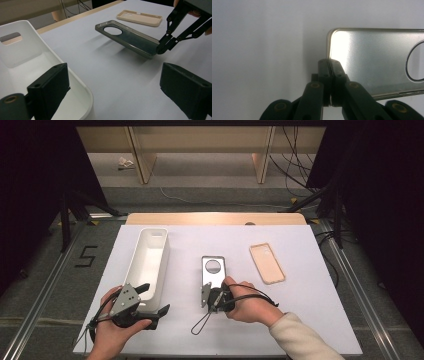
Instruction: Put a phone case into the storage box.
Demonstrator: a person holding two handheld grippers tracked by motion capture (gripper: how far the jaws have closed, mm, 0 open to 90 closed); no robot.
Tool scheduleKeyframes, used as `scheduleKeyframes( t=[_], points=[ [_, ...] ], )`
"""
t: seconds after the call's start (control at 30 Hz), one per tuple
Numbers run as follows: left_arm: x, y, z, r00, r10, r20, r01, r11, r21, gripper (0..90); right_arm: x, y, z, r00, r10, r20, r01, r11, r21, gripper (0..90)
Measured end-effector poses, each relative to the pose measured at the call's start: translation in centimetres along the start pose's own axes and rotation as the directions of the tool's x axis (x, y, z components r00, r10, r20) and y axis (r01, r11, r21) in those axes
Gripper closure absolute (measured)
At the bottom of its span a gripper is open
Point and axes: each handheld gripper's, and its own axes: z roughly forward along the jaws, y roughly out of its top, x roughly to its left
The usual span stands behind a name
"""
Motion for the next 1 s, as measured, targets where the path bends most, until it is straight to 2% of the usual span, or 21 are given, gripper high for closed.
scheduleKeyframes(
  t=[0.07,0.23,0.3,0.33,0.4,0.43,0.47,0.5,0.63,0.67,0.7,0.77,0.8,0.87,1.0],
  points=[
    [0.0,0.0,0.0,1.0000,-0.003,0.005,0.003,1.0000,-0.003,9.2,0.0,-0.6,-0.4,0.9998,0.006,0.018,-0.005,0.999,-0.047,89.4],
    [-0.3,0.1,0.2,0.9999,0.004,0.016,-0.004,1.0000,-0.004,10.4,0.1,-1.6,-0.8,0.9993,0.013,0.035,-0.009,0.994,-0.110,89.3],
    [-0.4,0.2,0.3,0.9998,0.002,0.019,-0.002,1.0000,-0.005,10.7,0.2,-2.1,-0.9,0.9990,0.013,0.043,-0.007,0.988,-0.153,89.4],
    [-0.5,0.3,0.5,0.9997,-0.003,0.022,0.003,1.0000,0.002,11.6,0.3,-2.6,-1.0,0.9982,0.016,0.057,-0.005,0.982,-0.187,89.4],
    [-0.6,0.3,0.6,0.9998,-0.004,0.022,0.003,1.0000,0.008,12.1,0.3,-2.7,-1.1,0.9981,0.018,0.059,-0.006,0.980,-0.198,89.4],
    [-0.7,0.4,0.6,0.9998,-0.007,0.017,0.007,0.9999,0.013,12.9,0.3,-2.9,-1.2,0.9983,0.030,0.050,-0.019,0.977,-0.214,89.4],
    [-0.7,0.5,0.7,0.9999,-0.006,0.011,0.006,0.9998,0.017,14.2,0.3,-3.3,-1.4,0.9979,0.051,0.041,-0.039,0.968,-0.247,89.3],
    [-0.8,0.6,0.7,0.9998,-0.011,0.015,0.011,0.9998,0.015,14.2,0.3,-3.3,-1.4,0.9979,0.051,0.041,-0.039,0.968,-0.247,89.3],
    [-1.0,1.1,1.0,0.9996,-0.025,0.011,0.025,0.9993,0.028,15.1,0.4,-4.1,-1.5,0.9970,0.070,0.034,-0.057,0.954,-0.295,89.3],
    [-1.1,1.2,1.1,0.9994,-0.031,0.018,0.030,0.9992,0.027,15.1,0.4,-4.1,-1.5,0.9970,0.070,0.034,-0.057,0.954,-0.295,89.3],
    [-1.1,1.4,1.2,0.9992,-0.031,0.026,0.030,0.9992,0.026,15.2,0.4,-4.3,-1.5,0.9964,0.082,0.021,-0.071,0.949,-0.307,89.3],
    [-1.2,1.8,1.6,0.9990,-0.032,0.032,0.031,0.9991,0.029,15.4,0.4,-4.5,-1.6,0.9962,0.083,0.024,-0.071,0.944,-0.322,89.3],
    [-1.3,2.0,1.7,0.9988,-0.032,0.037,0.031,0.9991,0.030,15.4,0.4,-4.6,-1.7,0.9955,0.089,0.030,-0.074,0.937,-0.340,89.3],
    [-1.3,2.7,2.1,0.9979,-0.039,0.051,0.038,0.9990,0.025,15.4,0.5,-4.8,-1.8,0.9953,0.092,0.031,-0.075,0.934,-0.348,89.4],
    [-1.1,4.0,3.1,0.9977,-0.040,0.056,0.038,0.9985,0.039,15.4,0.7,-5.1,-2.0,0.9944,0.102,0.027,-0.086,0.931,-0.356,89.3]
  ],
)
